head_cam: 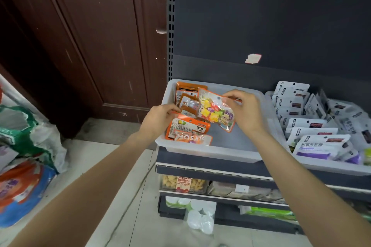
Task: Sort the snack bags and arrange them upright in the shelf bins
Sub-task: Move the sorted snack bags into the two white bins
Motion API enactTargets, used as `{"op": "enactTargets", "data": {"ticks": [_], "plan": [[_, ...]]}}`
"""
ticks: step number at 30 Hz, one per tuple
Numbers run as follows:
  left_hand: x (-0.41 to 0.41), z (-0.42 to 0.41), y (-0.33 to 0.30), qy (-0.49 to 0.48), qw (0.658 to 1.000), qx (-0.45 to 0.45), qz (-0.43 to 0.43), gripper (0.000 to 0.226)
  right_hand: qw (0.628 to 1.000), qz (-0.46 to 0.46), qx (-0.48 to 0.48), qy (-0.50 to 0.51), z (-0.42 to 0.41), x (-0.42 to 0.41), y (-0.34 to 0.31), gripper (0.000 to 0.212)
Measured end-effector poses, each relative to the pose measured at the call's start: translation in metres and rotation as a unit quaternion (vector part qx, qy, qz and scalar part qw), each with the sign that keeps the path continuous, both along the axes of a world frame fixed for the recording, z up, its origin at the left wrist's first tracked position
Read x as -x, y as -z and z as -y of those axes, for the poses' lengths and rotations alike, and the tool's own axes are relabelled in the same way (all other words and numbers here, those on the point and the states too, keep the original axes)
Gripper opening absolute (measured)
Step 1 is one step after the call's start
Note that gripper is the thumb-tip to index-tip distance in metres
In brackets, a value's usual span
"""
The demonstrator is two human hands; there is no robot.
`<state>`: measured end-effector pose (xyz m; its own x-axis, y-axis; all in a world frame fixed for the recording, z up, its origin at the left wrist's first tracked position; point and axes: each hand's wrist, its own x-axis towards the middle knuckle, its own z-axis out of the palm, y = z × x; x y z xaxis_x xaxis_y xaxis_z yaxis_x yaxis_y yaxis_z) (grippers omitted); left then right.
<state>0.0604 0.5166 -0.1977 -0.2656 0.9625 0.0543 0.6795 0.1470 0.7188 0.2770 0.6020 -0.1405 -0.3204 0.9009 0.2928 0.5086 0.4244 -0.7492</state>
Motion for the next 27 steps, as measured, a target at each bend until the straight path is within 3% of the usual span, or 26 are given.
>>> {"op": "enactTargets", "data": {"ticks": [4, 8, 11, 15, 19, 22, 27], "plan": [[0.008, 0.012, 0.003, 0.015, 0.999, -0.018, -0.032, 0.014, 0.998, -0.02, 0.049, -0.04, -0.001, 0.02, 0.007, 0.01], [0.02, 0.024, 0.01, 0.007, 0.988, -0.079, -0.133, 0.01, 0.986, -0.016, 0.139, -0.086, 0.005, 0.042, 0.024, 0.013], [0.02, 0.025, 0.011, -0.012, 0.993, -0.06, -0.099, 0.018, 0.98, 0.041, 0.174, -0.084, 0.012, 0.055, 0.041, 0.022], [0.014, 0.024, 0.004, -0.037, 0.999, -0.024, -0.007, 0.037, 0.985, 0.083, 0.134, -0.069, 0.015, 0.06, 0.031, 0.023], [0.014, 0.025, 0.0, 0.019, 0.998, -0.024, -0.062, 0.054, 0.982, 0.129, 0.108, -0.082, 0.016, 0.055, 0.029, 0.025], [0.009, 0.025, -0.003, 0.048, 0.997, 0.006, -0.051, 0.054, 0.98, 0.146, 0.118, -0.058, 0.013, 0.053, 0.032, 0.029], [0.006, 0.022, -0.007, 0.072, 0.991, 0.002, -0.114, 0.061, 0.969, 0.2, 0.093, -0.107, 0.014, 0.065, 0.029, 0.029]]}}
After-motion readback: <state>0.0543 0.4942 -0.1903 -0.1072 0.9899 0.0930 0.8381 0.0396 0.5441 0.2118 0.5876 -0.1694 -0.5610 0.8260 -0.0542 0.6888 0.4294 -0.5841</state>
